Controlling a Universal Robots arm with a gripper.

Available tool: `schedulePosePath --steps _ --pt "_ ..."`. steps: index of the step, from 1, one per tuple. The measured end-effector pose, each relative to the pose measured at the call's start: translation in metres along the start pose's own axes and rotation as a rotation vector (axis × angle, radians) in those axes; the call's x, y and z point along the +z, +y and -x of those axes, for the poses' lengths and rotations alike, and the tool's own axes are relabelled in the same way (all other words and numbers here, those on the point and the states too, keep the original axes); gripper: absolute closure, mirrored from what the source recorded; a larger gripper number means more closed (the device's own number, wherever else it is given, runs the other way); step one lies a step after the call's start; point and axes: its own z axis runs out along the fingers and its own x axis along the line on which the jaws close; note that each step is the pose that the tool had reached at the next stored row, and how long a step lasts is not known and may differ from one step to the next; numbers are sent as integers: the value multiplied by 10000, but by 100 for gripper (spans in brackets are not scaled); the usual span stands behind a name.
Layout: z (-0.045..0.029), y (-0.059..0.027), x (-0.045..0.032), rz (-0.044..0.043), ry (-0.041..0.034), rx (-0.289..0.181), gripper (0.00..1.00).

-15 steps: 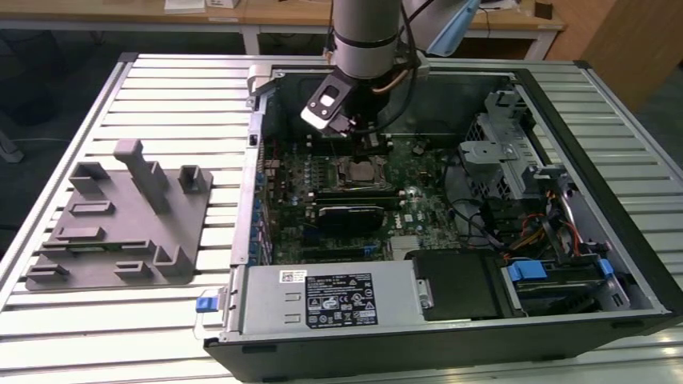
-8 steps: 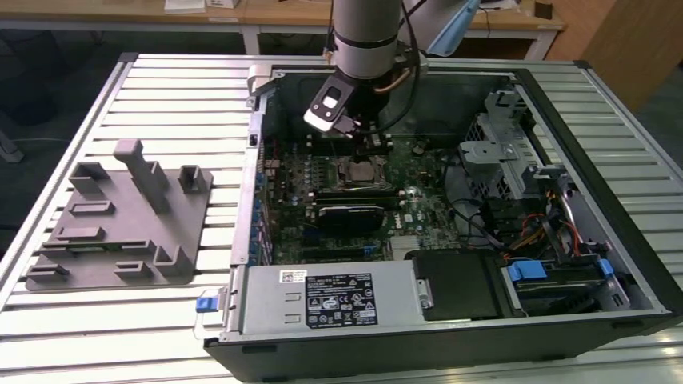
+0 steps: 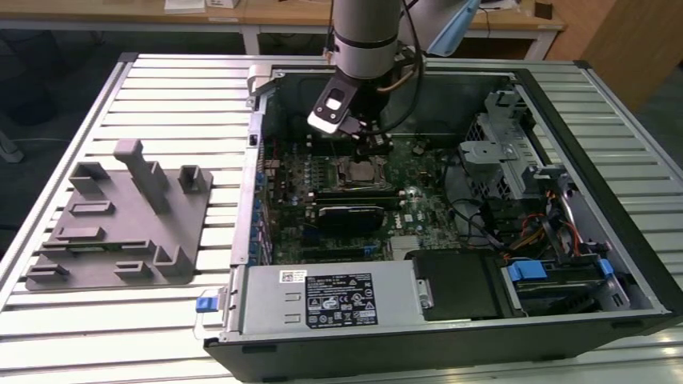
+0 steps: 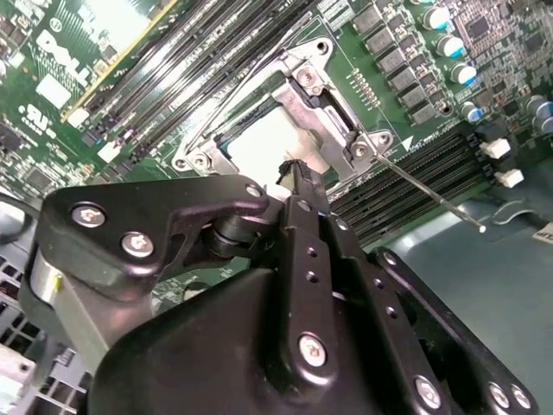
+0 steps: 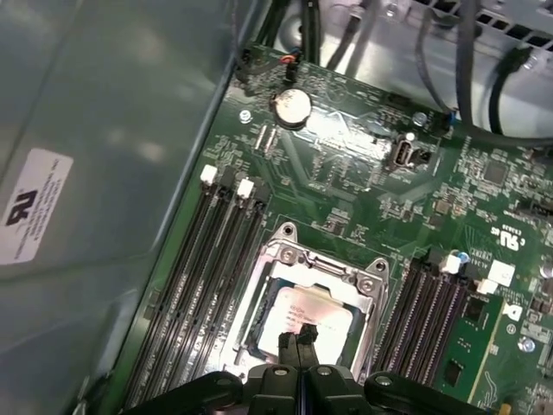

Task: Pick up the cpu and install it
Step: 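Close the cpu cover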

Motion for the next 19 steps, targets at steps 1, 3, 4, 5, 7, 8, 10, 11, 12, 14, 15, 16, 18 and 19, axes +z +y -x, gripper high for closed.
schedulePosePath --steps 1,3,4,5,7,8,10,11,12,14,15,16,18,19 --pt "0 0 0 -1 5 -98 89" --pt "0 0 0 -1 17 -297 89" --pt "0 0 0 -2 23 -397 89" --pt "0 0 0 -2 28 -492 89" --pt "0 0 0 -2 39 -686 89" --pt "0 0 0 -2 44 -776 89" --pt "0 0 0 -4 53 -952 89" --pt "0 0 0 -3 58 -1038 89" --pt "0 0 0 -4 62 -1119 89" --pt "0 0 0 -5 72 -1282 89" --pt "0 0 0 -5 77 -1366 89" --pt "0 0 0 -5 81 -1447 89" --pt "0 0 0 -6 90 -1615 89" --pt "0 0 0 -6 95 -1697 89"
